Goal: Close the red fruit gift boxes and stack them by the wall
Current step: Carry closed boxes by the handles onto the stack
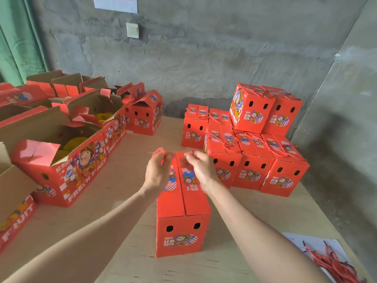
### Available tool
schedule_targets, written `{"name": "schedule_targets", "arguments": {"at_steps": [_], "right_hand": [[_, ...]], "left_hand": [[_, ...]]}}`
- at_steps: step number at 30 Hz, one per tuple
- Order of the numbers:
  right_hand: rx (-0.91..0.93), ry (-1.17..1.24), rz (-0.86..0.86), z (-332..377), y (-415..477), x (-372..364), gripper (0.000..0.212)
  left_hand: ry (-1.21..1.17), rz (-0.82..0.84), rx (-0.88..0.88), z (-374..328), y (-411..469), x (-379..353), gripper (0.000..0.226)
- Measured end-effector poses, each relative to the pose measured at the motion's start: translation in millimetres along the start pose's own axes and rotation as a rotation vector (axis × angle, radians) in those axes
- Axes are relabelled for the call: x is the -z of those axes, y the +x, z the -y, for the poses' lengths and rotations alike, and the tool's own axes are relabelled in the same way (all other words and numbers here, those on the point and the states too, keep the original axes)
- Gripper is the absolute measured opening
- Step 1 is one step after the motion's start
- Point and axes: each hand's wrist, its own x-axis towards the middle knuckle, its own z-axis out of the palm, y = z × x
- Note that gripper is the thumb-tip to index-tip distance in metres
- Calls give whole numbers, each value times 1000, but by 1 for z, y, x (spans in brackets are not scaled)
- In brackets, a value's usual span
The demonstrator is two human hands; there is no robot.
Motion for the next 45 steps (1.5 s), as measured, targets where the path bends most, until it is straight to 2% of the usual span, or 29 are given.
{"name": "schedule_targets", "arguments": {"at_steps": [2,4,6,10,12,14,16,17,18,20,23,26,29,32,38,45], "right_hand": [[10,57,117,22,3,-5,19],[-69,32,178,35,5,-7,22],[-155,61,232,38,5,-7,23],[-311,132,341,38,3,-11,24],[-386,111,316,40,7,-13,24],[-440,78,237,47,14,-13,24],[-436,30,176,60,21,-14,27],[-419,-14,155,67,25,-15,27],[-395,-67,135,74,28,-17,26],[-334,-180,102,88,35,-21,24],[-222,-293,76,115,45,-26,26],[-102,-281,30,153,56,-30,28],[9,-243,-23,195,63,-28,29],[62,-144,-40,227,63,-23,29],[233,-11,-126,253,53,-20,27],[167,-60,-171,224,62,-30,24]], "left_hand": [[105,59,-65,-23,10,3,31],[312,109,-70,-36,19,8,42],[522,141,-167,-41,25,12,48],[723,173,-341,-52,27,19,55],[634,162,-272,-45,30,22,53],[432,134,-71,-25,26,25,44],[317,239,118,4,11,26,35],[340,336,163,18,1,26,38],[396,415,161,30,-8,27,52],[422,469,113,40,-19,31,73],[112,464,134,26,-16,44,79],[-278,428,289,-5,-3,56,71],[-308,386,218,-35,12,64,66],[-382,389,133,-65,23,70,48],[-381,378,28,-96,32,77,29],[-229,352,59,-77,34,79,19]]}}
